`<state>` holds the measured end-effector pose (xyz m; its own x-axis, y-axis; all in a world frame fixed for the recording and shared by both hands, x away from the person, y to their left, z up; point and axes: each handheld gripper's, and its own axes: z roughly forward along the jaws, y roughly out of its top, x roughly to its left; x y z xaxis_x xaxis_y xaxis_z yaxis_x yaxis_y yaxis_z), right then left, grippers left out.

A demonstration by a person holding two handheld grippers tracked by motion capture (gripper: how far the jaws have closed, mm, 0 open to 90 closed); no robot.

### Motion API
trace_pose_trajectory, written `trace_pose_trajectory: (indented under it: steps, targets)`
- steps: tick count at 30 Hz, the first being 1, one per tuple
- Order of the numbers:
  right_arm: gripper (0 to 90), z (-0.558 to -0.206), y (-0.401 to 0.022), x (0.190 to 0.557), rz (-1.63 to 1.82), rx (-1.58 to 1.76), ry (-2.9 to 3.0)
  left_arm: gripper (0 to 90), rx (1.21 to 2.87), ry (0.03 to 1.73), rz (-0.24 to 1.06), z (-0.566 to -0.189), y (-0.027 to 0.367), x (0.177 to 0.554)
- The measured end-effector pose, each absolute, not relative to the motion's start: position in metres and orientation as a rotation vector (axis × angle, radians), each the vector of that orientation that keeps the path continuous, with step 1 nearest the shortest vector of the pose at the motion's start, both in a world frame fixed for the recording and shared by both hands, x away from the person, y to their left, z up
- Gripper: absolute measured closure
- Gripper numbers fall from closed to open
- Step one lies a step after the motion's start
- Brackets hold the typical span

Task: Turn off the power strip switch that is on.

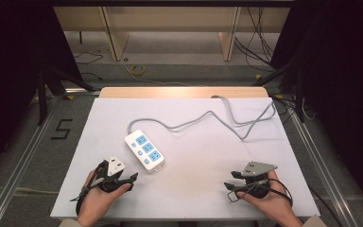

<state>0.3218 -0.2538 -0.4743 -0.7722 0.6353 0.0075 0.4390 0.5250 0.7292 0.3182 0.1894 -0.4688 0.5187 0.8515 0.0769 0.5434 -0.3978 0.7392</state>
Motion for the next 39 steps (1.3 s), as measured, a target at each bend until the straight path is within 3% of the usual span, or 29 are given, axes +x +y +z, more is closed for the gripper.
trace_pose_trajectory:
  steps: [5,9,11,39]
  targets:
    - [47.5,-0.474,-0.253,0.321,1.088,0.891,2.503,53.7,2.107,1.137,0.603,-0.467,0.191,0.318]
    - [46.8,-0.474,-0.254,0.321,1.096,0.898,2.492,80.7,2.123,1.168,0.62,-0.463,0.193,0.317]
    - [46.7,-0.474,-0.254,0.321,1.097,0.897,2.49,89.3,2.129,1.183,0.617,-0.461,0.194,0.317]
    - [43.3,-0.475,-0.256,0.319,1.099,0.923,2.474,89.7,2.12,1.274,0.565,-0.442,0.18,0.347]
